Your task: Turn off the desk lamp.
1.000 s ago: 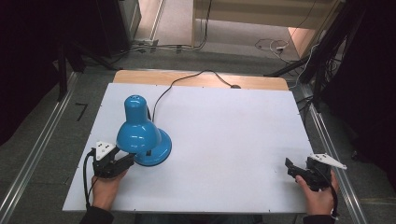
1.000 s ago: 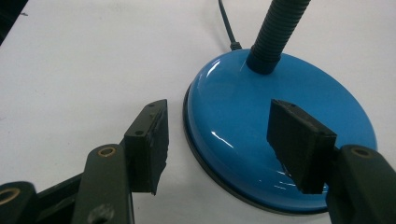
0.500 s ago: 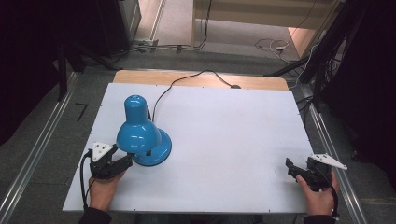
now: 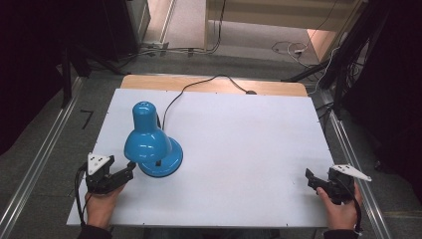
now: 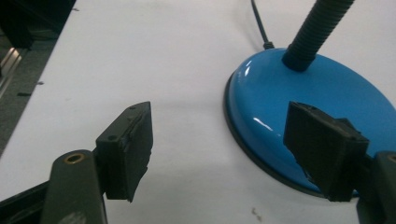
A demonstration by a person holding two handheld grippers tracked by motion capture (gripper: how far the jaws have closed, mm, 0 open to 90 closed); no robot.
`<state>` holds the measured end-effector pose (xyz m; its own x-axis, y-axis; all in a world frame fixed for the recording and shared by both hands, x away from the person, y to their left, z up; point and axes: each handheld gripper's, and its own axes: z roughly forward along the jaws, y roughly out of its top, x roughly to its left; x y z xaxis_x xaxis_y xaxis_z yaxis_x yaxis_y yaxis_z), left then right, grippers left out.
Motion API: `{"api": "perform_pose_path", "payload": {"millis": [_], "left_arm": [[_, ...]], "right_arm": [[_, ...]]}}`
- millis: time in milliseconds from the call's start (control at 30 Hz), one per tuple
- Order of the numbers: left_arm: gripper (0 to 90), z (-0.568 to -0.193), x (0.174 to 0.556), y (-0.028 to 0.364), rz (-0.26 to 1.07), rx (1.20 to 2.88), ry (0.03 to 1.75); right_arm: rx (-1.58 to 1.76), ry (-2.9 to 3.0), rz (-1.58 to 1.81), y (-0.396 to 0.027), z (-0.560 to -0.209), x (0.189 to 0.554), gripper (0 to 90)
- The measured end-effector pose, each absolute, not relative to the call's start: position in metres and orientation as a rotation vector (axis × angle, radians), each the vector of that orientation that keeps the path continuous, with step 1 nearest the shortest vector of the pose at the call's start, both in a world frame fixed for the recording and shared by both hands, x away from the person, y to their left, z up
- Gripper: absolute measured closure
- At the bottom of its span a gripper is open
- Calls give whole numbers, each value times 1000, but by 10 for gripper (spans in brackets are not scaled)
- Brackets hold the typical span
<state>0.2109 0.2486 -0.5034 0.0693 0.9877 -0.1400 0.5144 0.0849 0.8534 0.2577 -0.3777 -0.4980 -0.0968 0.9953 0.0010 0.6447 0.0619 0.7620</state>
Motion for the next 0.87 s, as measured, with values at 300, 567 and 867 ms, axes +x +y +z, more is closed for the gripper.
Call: {"api": "perform_pose_path", "payload": {"millis": [300, 567, 867], "left_arm": [[179, -505, 208, 261, 736, 1510, 1601], [142, -507, 206, 272, 744, 1460, 1651], [110, -508, 208, 280, 707, 1416, 1687]], "right_arm": [[1637, 1793, 835, -380, -498, 257, 150], [1642, 1788, 831, -384, -498, 257, 150], [1653, 1810, 757, -389, -511, 261, 141]]}}
